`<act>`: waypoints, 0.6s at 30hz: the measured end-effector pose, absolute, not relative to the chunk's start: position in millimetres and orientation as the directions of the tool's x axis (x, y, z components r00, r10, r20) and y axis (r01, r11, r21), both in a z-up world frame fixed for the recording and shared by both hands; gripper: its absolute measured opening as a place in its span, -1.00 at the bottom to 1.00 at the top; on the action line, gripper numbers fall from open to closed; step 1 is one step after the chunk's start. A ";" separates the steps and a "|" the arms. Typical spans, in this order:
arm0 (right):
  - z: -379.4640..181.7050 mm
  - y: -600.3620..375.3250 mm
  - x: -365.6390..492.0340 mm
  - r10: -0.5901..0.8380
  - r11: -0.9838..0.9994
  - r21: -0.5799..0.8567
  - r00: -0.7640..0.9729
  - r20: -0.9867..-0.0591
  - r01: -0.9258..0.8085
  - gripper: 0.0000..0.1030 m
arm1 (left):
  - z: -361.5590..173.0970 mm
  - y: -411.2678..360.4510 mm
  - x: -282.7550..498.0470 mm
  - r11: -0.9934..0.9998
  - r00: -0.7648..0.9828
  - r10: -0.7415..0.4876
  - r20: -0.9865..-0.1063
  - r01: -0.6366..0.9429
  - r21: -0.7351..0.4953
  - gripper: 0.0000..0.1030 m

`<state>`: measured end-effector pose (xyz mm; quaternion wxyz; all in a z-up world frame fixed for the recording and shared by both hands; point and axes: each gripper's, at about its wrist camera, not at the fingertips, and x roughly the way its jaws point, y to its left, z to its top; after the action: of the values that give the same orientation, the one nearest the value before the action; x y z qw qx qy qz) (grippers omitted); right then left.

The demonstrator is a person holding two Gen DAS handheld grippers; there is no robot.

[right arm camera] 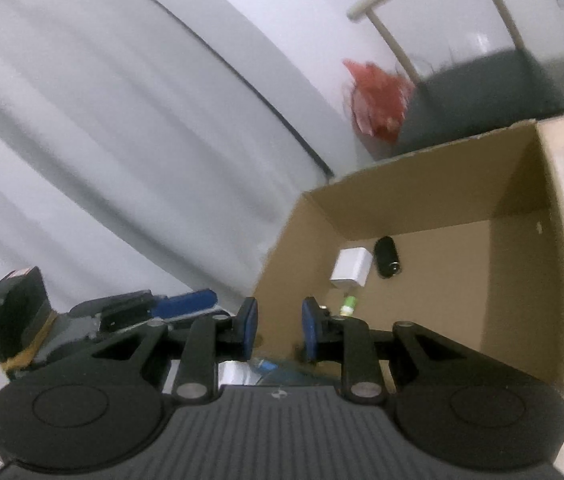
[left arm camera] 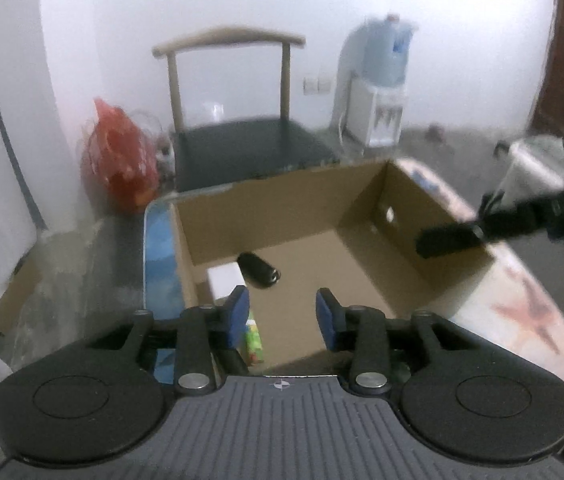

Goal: Organize rigid objects
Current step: 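Move the right gripper to the green dropper bottle with orange cap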

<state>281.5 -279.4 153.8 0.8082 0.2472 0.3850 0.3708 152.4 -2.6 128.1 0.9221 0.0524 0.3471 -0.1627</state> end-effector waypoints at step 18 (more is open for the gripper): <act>124.9 -187.5 166.5 0.761 0.649 0.453 0.514 -0.396 -0.611 -0.48 | 35.0 14.3 49.0 0.976 0.859 -0.172 -0.482 0.216 0.037 0.12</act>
<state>166.5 -187.5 124.9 0.8604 0.1291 0.2901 0.3986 49.0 14.3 35.0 0.9631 0.0450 0.2456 -0.1008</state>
